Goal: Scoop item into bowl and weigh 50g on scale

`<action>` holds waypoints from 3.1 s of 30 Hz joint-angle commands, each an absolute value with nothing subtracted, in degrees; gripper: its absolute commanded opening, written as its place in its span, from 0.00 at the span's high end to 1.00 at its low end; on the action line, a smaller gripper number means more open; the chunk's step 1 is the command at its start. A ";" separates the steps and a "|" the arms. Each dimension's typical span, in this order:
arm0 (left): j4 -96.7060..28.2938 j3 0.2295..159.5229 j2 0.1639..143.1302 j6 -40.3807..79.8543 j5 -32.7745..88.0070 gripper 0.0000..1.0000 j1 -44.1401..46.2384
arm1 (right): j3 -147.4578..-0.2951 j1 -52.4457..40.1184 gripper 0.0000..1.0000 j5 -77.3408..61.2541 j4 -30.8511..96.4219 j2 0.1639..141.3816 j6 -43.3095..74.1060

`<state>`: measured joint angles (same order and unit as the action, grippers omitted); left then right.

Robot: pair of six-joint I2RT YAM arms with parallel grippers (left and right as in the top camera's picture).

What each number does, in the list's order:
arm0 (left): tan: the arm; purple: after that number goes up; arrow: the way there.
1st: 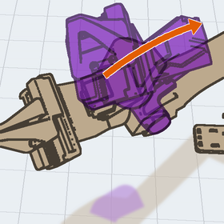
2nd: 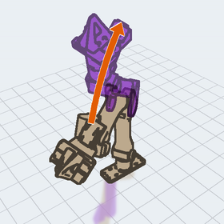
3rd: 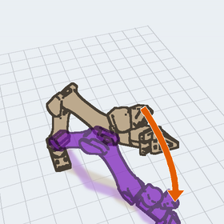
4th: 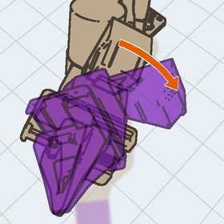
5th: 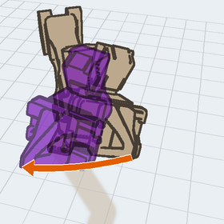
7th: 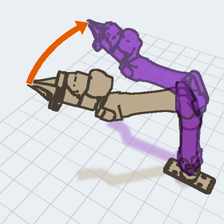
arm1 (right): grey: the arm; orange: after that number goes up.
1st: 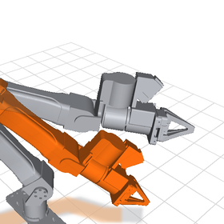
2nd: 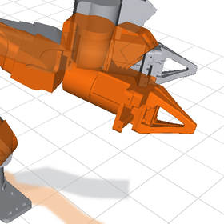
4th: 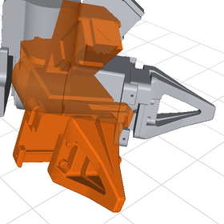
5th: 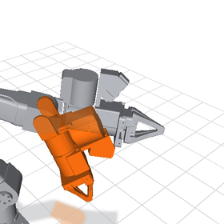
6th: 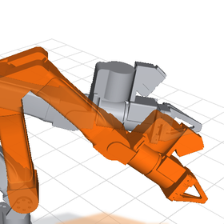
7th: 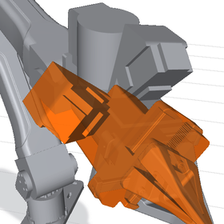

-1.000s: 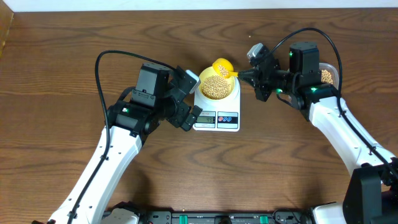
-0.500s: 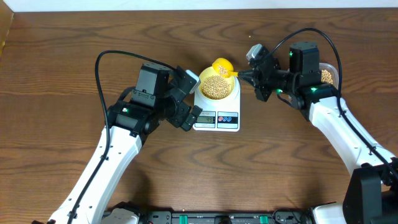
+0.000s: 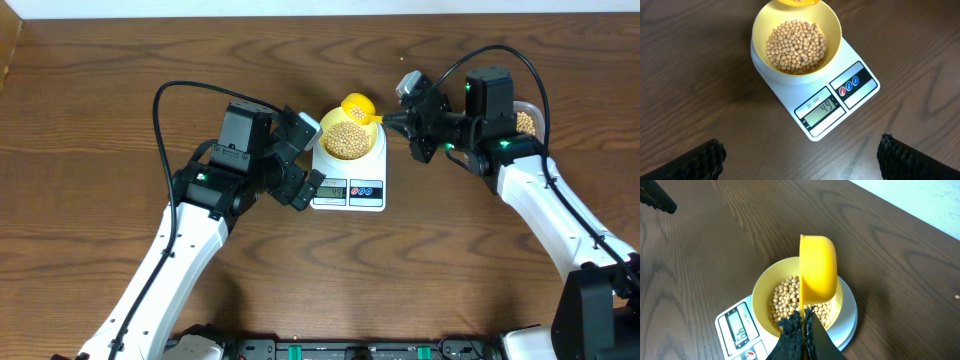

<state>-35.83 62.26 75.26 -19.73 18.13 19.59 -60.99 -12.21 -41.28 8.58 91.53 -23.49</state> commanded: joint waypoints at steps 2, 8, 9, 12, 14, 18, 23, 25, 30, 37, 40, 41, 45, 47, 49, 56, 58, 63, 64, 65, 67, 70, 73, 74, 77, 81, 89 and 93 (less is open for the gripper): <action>-35.97 62.08 74.87 -19.88 18.83 0.01 19.35 | -60.84 -12.80 0.99 -41.47 8.40 92.05 -24.32; -35.97 62.08 74.87 -19.88 18.83 0.01 19.35 | -60.84 -12.80 0.99 -41.45 8.43 92.05 -24.32; -35.97 62.08 74.87 -19.88 18.83 0.01 19.35 | -60.84 -12.80 0.99 -41.45 8.40 92.05 -24.32; -35.97 62.08 74.87 -19.88 18.83 0.01 19.35 | -60.84 -12.80 0.99 -41.45 8.40 92.05 -24.32; -35.97 62.08 74.87 -19.88 18.83 0.01 19.35 | -60.84 -12.80 0.99 -41.47 8.40 92.05 -24.34; -35.97 62.08 74.87 -19.88 18.83 0.01 19.35 | -60.84 -12.80 0.99 -41.45 8.38 92.05 -24.34; -35.97 62.08 74.87 -19.88 18.83 0.01 19.35 | -60.84 -12.80 0.99 -41.47 8.38 92.05 -24.34; -35.94 62.08 74.87 -19.88 18.83 0.01 19.35 | -60.84 -12.80 0.99 -41.47 8.38 92.05 -24.32; -35.97 62.08 74.87 -19.88 18.83 0.01 19.35 | -60.84 -12.80 0.99 -41.45 8.40 92.05 -24.32; -35.97 62.08 74.87 -19.88 18.83 0.01 19.35 | -60.84 -12.80 0.99 -41.45 8.40 92.05 -24.32; -35.94 62.08 74.87 -19.88 18.83 0.01 19.35 | -60.84 -12.80 0.99 -41.47 8.40 92.05 -24.32; -35.97 62.08 74.87 -19.86 18.83 0.01 19.35 | -60.84 -12.80 0.99 -41.45 8.40 92.05 -24.32; -35.97 62.08 74.87 -19.88 18.83 0.01 19.35 | -60.84 -12.80 0.99 -41.47 8.58 92.05 -24.32; -35.97 62.08 74.87 -19.88 18.83 0.01 19.35 | -60.84 -12.80 0.99 -41.47 8.60 92.05 -24.27; -35.97 62.08 74.87 -19.88 18.83 0.01 19.35 | -60.84 -12.80 0.99 -41.47 8.62 92.05 -24.27; -35.97 62.08 74.87 -19.88 18.83 0.01 19.35 | -60.84 -12.80 0.99 -41.47 9.39 92.05 -23.00; -35.94 62.08 74.87 -19.88 18.83 0.01 19.35 | -60.84 -12.80 0.99 -41.47 9.65 92.05 -21.91; -35.97 62.08 74.87 -19.88 18.83 0.01 19.35 | -60.84 -12.82 0.99 -41.47 10.00 92.05 -20.10; -35.97 62.08 74.87 -19.88 18.83 0.01 19.35 | -60.84 -12.82 0.99 -41.45 10.26 92.05 -19.84; -35.97 62.08 74.87 -19.88 18.83 0.01 19.35 | -60.84 -12.82 0.99 -41.45 10.33 92.05 -19.27; -35.97 62.08 74.87 -19.88 18.83 0.01 19.35 | -60.84 -12.86 0.99 -41.45 10.33 92.05 -17.47; -35.97 62.08 74.87 -19.88 18.83 0.01 19.35 | -60.84 -12.86 0.99 -41.45 10.33 92.05 -16.25; -35.97 62.08 74.87 -19.88 18.83 0.01 19.35 | -60.84 -14.04 0.99 -38.17 10.90 92.05 -16.25; -35.97 62.08 74.87 -19.88 18.83 0.01 19.35 | -60.84 -14.57 0.99 -36.93 11.03 92.05 -16.27; -35.97 62.08 74.87 -19.88 18.83 0.01 19.35 | -60.84 -16.29 0.99 -34.48 10.85 92.05 -16.29; -35.97 62.08 74.87 -19.88 18.83 0.01 19.35 | -60.84 -17.50 0.99 -32.69 11.16 92.05 -16.29; -35.97 62.08 74.87 -19.88 18.83 0.01 19.35 | -60.84 -17.85 0.99 -31.40 11.42 92.29 -16.29; -35.97 62.08 74.87 -19.88 18.83 0.01 19.35 | -60.84 -17.85 0.99 -31.40 11.49 93.84 -16.27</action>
<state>-35.83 62.26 75.24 -19.73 18.13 19.59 -60.99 -17.39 -31.57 11.33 91.92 -16.93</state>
